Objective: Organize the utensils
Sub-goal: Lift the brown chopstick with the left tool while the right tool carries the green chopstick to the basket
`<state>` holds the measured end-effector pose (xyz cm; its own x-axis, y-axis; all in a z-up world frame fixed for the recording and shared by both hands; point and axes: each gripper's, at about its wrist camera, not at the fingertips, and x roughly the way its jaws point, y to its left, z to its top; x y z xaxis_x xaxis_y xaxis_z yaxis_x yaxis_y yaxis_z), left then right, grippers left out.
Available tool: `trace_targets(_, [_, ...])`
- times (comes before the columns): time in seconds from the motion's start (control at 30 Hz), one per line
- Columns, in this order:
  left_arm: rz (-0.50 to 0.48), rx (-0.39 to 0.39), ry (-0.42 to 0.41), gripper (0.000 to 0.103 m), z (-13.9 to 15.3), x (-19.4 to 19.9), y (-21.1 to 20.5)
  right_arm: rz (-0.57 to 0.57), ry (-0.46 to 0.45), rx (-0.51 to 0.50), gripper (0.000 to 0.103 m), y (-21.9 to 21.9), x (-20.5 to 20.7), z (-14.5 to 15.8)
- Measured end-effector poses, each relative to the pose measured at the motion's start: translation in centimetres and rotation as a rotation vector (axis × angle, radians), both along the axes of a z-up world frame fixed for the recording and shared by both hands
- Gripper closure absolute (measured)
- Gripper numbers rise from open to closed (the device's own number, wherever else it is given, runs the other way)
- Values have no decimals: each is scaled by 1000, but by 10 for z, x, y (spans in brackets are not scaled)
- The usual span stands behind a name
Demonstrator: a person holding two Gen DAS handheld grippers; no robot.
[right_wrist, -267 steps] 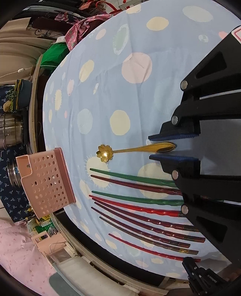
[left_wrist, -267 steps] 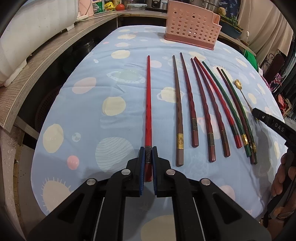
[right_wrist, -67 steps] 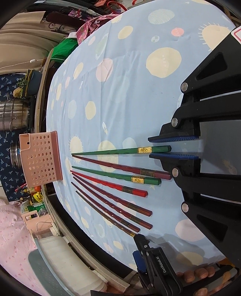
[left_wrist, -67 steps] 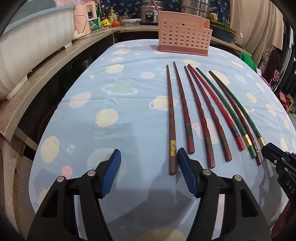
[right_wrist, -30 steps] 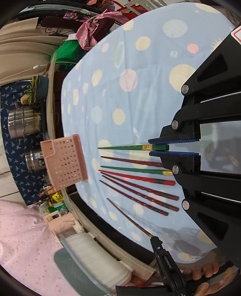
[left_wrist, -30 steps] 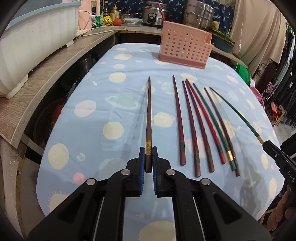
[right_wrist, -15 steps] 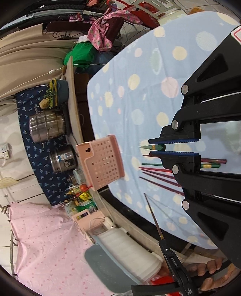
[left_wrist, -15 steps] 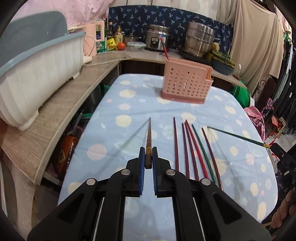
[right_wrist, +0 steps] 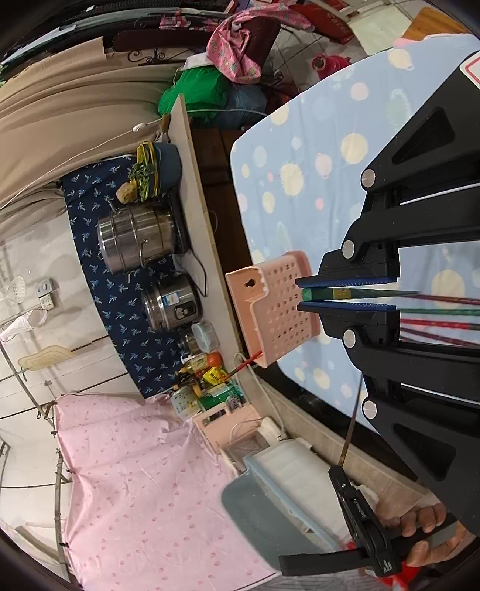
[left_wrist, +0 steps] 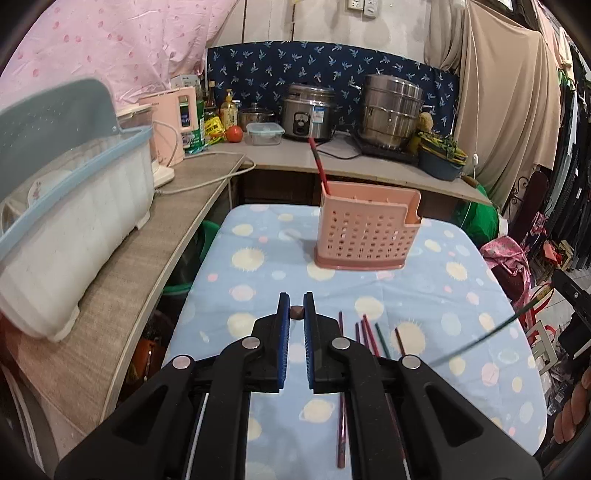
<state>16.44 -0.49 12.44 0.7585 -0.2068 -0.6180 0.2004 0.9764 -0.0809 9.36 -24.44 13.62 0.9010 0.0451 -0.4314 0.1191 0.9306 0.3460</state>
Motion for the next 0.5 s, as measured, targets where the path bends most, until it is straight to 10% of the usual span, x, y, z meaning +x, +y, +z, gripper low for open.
trace_targets(0.5, [-2, -34, -164, 96, 90, 66, -32, -11, -165, 70, 96, -35, 80, 56])
